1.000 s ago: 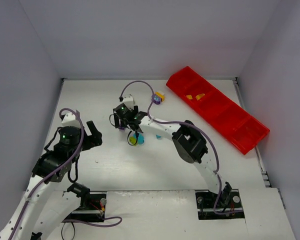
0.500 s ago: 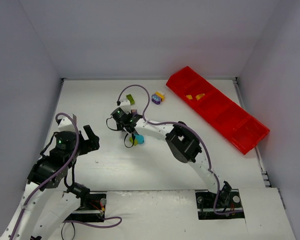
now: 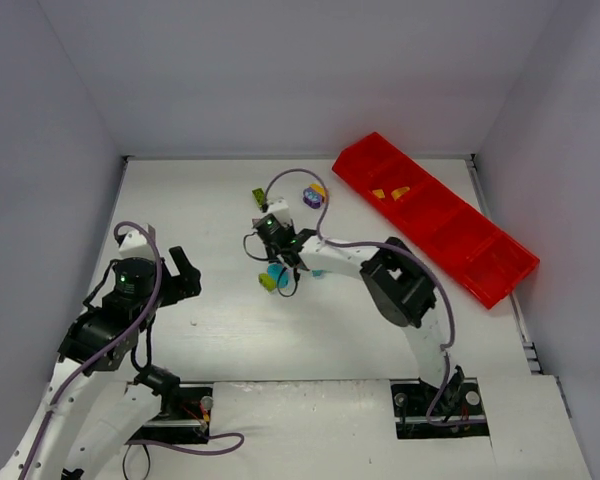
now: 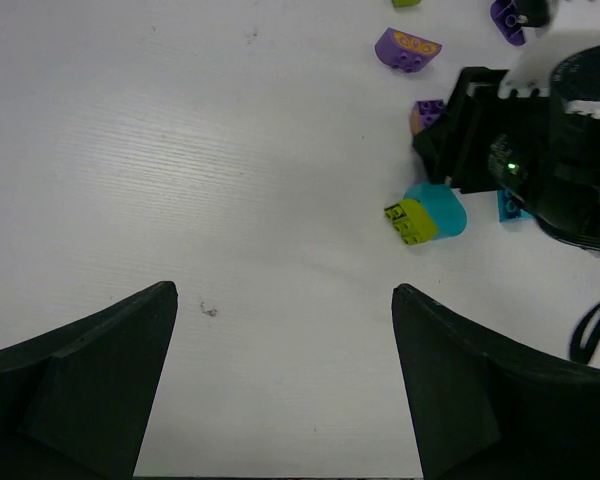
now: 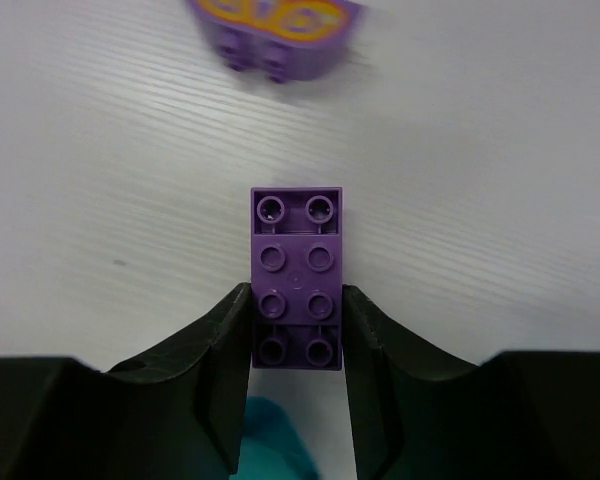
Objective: Sort the legos into containers by color
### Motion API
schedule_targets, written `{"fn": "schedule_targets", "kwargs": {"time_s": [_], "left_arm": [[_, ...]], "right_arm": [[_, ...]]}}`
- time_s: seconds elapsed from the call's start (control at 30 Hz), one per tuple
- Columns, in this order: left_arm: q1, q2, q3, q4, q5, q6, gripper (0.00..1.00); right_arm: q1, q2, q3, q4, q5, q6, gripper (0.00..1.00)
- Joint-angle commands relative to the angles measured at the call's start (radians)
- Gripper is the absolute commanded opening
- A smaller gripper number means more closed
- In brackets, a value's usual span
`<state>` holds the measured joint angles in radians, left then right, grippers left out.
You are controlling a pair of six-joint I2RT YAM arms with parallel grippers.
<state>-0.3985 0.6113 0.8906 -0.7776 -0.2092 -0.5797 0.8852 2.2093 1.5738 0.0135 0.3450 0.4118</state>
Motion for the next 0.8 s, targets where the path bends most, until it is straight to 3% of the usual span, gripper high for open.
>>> {"fn": "schedule_targets", "kwargs": {"time_s": [0.0, 0.17, 0.27, 0.4, 0.57, 0.7, 0.77], "left_arm": [[-0.002, 0.044, 0.021, 0.090, 0.014, -0.002, 0.82], [-0.002, 0.096, 0.010, 0.158, 0.039, 0.003, 0.82], [-0.002, 0.128, 0.010, 0.187, 0.054, 0.007, 0.82], [-0.002, 0.157, 0.018, 0.210, 0.068, 0.014, 0.82], [-0.002, 0.182, 0.025, 0.218, 0.074, 0.018, 0.82], [-0.002, 0.189, 0.028, 0.221, 0.073, 0.020, 0.82], [-0.002, 0.196, 0.034, 0.221, 0.071, 0.021, 0.82]], "right_arm": [[-0.110, -0.271, -0.104, 0.046, 0.063, -0.070, 0.00], [-0.334, -0.466, -0.262, 0.040, 0.078, -0.090, 0.00], [-0.492, -0.502, -0.297, 0.014, 0.075, -0.058, 0.00], [-0.651, -0.504, -0.302, 0.003, 0.057, -0.016, 0.00], [-0.756, -0.429, -0.241, -0.038, 0.040, 0.024, 0.01], [-0.818, -0.372, -0.209, -0.053, 0.029, 0.041, 0.10], [-0.830, -0.356, -0.202, -0.055, 0.022, 0.044, 0.29]]}}
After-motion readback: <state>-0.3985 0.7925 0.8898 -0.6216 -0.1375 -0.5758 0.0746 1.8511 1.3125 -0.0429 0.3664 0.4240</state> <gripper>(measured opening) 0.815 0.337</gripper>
